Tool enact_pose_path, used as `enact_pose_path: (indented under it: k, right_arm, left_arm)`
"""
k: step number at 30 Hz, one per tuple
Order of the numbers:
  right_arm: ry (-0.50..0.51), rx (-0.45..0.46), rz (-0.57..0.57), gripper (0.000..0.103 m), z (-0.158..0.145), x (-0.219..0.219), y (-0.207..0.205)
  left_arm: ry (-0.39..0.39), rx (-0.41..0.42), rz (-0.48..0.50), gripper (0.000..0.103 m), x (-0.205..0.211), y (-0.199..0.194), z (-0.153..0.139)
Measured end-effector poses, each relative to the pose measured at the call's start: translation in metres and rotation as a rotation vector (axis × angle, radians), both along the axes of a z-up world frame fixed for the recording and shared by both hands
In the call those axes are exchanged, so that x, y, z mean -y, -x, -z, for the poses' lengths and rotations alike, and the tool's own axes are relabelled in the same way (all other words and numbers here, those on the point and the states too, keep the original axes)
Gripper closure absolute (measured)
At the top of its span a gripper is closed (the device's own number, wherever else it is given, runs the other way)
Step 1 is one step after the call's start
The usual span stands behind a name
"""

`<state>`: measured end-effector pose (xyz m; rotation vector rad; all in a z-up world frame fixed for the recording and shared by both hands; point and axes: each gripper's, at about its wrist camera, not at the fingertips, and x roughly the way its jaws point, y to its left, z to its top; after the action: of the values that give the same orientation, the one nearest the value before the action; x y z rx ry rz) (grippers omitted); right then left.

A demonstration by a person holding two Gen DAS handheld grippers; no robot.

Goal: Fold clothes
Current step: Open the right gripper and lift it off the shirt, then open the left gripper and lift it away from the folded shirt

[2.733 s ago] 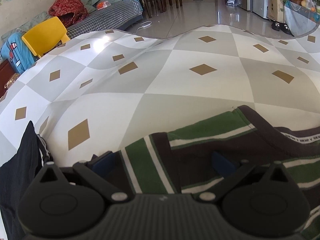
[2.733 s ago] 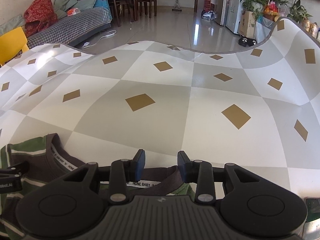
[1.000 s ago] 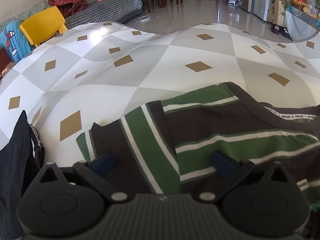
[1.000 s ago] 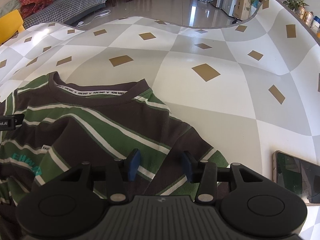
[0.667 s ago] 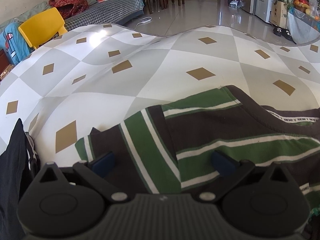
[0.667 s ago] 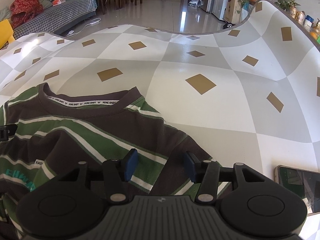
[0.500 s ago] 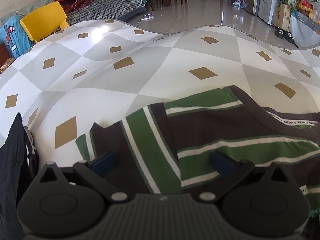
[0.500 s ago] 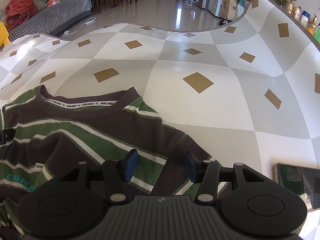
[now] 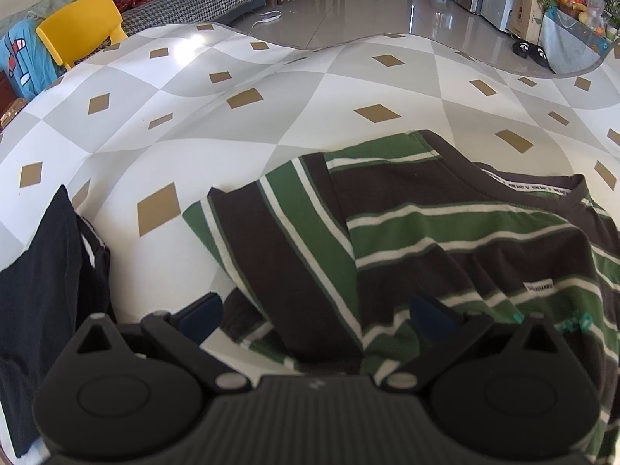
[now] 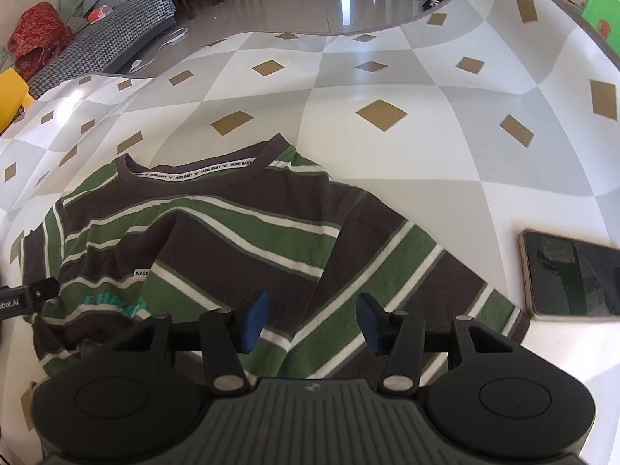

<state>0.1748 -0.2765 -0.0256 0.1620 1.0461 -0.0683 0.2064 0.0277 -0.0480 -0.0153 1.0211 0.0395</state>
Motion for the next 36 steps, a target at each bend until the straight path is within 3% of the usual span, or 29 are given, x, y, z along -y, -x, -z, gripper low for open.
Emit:
enact_pose_path:
  k: [6, 15, 22, 29, 32, 35, 36]
  right_arm:
    - [-0.097, -0.013, 0.066, 0.055, -0.008, 0.001, 0.031]
    - [-0.313, -0.096, 0.209, 0.055, 0.01, 0.003, 0.063]
    - [-0.401, -0.131, 0.287, 0.055, 0.018, 0.005, 0.07]
    - [-0.459, -0.148, 0.275, 0.055, 0.024, -0.003, 0.067]
    - [-0.449, -0.134, 0.26, 0.055, 0.024, -0.008, 0.065]
    - [-0.442, -0.122, 0.25, 0.062, 0.025, -0.011, 0.064]
    - [-0.444, -0.119, 0.249, 0.067, 0.026, -0.011, 0.064]
  left_arm:
    - [0.107, -0.053, -0.027, 0.0, -0.003, 0.028, 0.001]
    - [0.217, -0.11, -0.047, 0.0, -0.002, 0.038, 0.01]
    - [0.231, -0.103, -0.055, 0.0, 0.001, 0.034, 0.013]
    - [0.256, -0.089, -0.062, 0.001, 0.003, 0.031, 0.014]
    - [0.264, -0.073, -0.065, 0.006, 0.005, 0.031, 0.013]
    - [0.242, -0.05, -0.071, 0.017, 0.007, 0.032, 0.012]
    - [0.238, -0.043, -0.071, 0.025, 0.008, 0.033, 0.012]
